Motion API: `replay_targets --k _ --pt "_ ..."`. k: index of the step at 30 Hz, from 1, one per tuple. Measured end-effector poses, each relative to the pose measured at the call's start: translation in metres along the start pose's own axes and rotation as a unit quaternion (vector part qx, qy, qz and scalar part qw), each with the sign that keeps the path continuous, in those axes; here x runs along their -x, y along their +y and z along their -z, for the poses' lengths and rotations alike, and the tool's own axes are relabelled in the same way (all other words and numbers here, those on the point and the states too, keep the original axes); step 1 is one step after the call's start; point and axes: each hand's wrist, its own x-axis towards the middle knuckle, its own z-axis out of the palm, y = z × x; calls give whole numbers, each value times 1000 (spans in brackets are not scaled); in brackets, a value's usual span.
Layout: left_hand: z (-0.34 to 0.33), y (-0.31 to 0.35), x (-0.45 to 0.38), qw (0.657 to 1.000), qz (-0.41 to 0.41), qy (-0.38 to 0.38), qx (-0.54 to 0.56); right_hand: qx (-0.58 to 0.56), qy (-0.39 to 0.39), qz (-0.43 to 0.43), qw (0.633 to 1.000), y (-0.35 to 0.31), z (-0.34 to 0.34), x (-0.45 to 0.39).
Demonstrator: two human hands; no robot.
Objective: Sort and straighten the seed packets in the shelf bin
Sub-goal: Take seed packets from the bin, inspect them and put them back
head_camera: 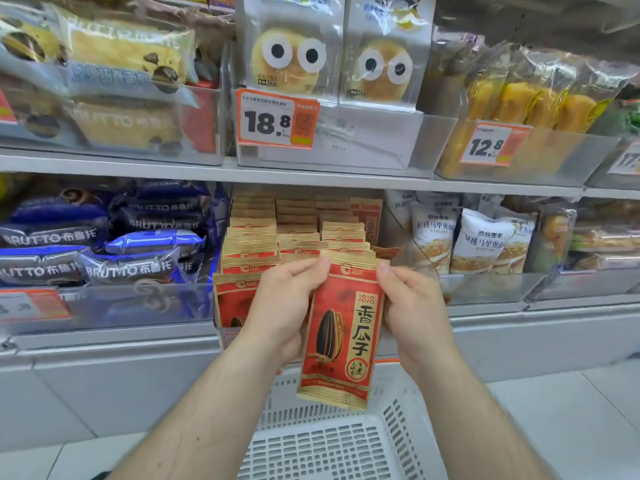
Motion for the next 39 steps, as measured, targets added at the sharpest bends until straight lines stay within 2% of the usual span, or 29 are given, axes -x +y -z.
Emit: replay_targets --k 4,14,20,25,31,35,39 --pt "8 -5 -3 1000 17 -10 9 -53 -25 -33 998 8 0 1" --pt "15 -16 -8 1000 13 15 12 -72 -37 -57 995 6 -4 4" --pt "13 -29 -4 996 13 -23 -85 -79 -25 -50 995 10 6 6" --pt "15 -37 -6 998 12 -3 -68 -57 -38 -33 997 15 11 8" --pt "15 -34 -8 1000 -1 14 -8 58 -94 -27 993 28 19 8" --pt "16 -36 -10 999 15 4 -40 25 -92 -33 995 28 19 7" --pt "17 -36 -9 996 33 -43 -72 21 -56 -10 998 30 22 5"
